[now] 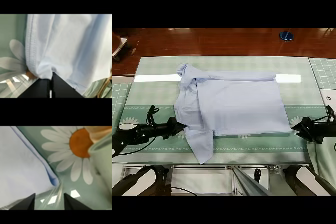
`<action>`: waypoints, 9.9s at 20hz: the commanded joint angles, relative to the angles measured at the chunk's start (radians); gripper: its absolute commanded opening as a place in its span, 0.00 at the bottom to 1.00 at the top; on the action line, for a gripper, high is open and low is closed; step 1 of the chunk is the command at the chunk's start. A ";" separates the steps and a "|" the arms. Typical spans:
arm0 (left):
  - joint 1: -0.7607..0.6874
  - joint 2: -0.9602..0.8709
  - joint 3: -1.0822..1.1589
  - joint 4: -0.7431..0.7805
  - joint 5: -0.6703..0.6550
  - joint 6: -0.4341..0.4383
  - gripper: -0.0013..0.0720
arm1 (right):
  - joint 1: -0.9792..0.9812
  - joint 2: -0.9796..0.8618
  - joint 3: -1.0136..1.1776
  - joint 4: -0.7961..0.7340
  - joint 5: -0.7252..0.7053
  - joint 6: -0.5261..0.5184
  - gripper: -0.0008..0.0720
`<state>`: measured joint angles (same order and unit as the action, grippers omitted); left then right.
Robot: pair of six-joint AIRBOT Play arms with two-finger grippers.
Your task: Fold the shirts.
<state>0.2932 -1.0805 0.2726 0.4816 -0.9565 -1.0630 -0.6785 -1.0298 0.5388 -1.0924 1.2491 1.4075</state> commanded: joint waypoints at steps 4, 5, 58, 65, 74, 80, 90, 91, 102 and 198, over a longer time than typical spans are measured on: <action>-0.001 -0.001 0.001 -0.003 0.000 0.004 0.05 | -0.005 -0.184 -0.001 0.144 -0.027 -0.071 0.58; -0.001 -0.001 0.001 -0.003 0.003 0.004 0.05 | 0.003 -0.201 0.000 0.175 -0.051 -0.082 0.58; -0.251 -0.363 0.977 0.747 0.278 -0.571 0.05 | 0.387 -0.512 0.821 0.298 -0.262 -0.133 0.04; -0.257 -0.624 1.139 0.602 0.296 -0.623 0.05 | 0.402 -0.901 1.162 0.303 -0.166 0.007 0.04; -0.151 -0.613 1.248 0.631 -0.384 -0.269 0.05 | 0.375 -0.849 1.208 0.189 0.195 -0.095 0.04; -0.149 -0.626 1.081 0.687 -0.452 -0.269 0.05 | 0.386 -0.852 1.060 -0.060 0.276 -0.034 0.04; -0.148 -0.595 1.062 0.754 -0.552 -0.296 0.72 | 0.386 -0.792 1.046 -0.102 0.293 0.021 0.57; -0.132 -0.567 1.047 0.752 -0.554 -0.296 0.72 | 0.386 -0.756 1.035 -0.142 0.281 0.026 0.57; 0.298 0.018 0.243 0.581 -0.355 -0.212 0.72 | 0.340 -0.075 0.147 0.227 -0.202 -0.116 0.57; -0.328 0.053 0.445 0.459 0.278 -0.441 0.17 | 0.384 -0.731 0.727 0.407 0.019 -0.171 0.04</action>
<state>-0.0017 -1.0286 0.7185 0.9482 -0.6876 -1.5047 -0.3000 -1.7901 1.2655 -0.6922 1.2083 1.2652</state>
